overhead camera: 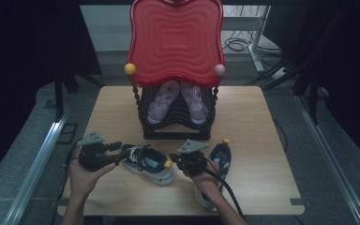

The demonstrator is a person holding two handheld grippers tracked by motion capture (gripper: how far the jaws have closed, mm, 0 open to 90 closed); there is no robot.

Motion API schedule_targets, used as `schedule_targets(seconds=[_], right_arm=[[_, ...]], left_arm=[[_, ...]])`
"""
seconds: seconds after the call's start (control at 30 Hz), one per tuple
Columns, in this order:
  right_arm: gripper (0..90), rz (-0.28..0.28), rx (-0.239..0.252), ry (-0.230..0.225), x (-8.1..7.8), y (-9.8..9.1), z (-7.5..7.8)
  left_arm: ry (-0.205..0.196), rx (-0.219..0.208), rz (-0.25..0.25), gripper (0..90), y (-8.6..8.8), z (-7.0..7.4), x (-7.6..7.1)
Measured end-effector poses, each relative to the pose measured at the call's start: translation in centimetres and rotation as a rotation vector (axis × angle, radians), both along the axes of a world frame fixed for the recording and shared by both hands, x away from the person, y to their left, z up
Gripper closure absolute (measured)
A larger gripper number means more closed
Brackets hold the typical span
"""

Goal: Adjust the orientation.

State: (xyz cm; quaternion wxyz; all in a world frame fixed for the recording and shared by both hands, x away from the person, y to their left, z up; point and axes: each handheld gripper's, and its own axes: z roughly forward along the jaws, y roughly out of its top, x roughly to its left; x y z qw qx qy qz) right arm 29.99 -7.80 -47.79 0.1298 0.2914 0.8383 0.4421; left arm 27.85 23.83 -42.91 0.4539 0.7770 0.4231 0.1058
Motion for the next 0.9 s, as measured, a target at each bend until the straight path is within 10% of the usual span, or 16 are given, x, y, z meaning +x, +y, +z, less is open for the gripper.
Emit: schedule_targets(seconds=[0.9], right_arm=[[89.5,0.169,0.016,0.041,-2.4,2.7,-0.1]], left_arm=[[0.014,-0.006,0.022,43.7,0.9,0.0,0.1]])
